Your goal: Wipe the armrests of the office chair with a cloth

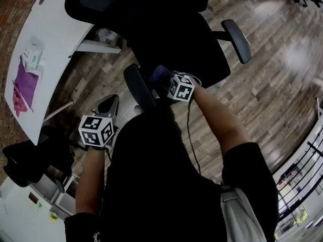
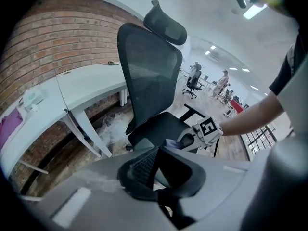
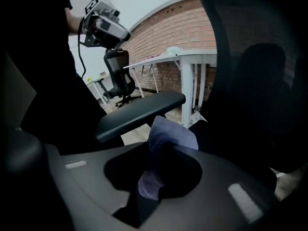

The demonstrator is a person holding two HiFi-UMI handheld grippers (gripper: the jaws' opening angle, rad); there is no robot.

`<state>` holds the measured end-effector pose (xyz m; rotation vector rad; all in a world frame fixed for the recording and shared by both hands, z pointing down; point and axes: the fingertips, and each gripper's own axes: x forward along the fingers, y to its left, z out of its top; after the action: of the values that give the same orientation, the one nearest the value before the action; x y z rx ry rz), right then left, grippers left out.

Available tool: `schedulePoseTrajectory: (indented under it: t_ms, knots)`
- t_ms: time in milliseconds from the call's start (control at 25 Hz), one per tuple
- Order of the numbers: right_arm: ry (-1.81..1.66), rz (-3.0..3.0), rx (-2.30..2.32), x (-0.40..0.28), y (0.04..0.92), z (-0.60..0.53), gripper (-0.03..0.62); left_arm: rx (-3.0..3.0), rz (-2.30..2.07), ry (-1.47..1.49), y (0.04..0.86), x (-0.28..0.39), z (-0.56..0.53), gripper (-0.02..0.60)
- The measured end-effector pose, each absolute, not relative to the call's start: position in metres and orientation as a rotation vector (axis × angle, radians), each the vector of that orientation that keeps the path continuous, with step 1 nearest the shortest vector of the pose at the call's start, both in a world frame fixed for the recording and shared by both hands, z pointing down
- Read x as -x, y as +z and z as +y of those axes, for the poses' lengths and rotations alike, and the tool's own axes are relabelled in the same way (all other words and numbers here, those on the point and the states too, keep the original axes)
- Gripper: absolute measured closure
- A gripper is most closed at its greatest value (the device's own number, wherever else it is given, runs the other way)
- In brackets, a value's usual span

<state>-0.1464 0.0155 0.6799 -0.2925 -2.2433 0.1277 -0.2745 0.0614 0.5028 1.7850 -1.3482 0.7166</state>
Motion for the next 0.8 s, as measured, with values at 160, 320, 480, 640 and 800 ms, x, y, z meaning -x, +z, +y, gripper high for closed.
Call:
schedulePoseTrajectory:
  t_ms: [160,320,480,640,800]
  knots:
    - [0.095,-2.254,0.389,0.165,0.692,0.022,0.52,-1.755,-1.338,0.748,0.51,0.275,0.062,0.575]
    - [0.163,-2.272,0.495,0.194,0.698,0.031,0.52,-1.719,-1.349,0.775,0.51,0.282,0.071,0.575]
    - [0.18,-2.254,0.534,0.208,0.714,0.035,0.52,-1.667,-1.367,0.775,0.516,0.284,0.081,0.575]
    - [0.204,-2.224,0.519,0.226,0.735,0.033,0.52,-1.634,-1.375,0.762,0.522,0.286,0.085,0.575]
    - [0.193,-2.157,0.487,0.237,0.76,0.028,0.522,-1.602,-1.373,0.747,0.527,0.291,0.09,0.575]
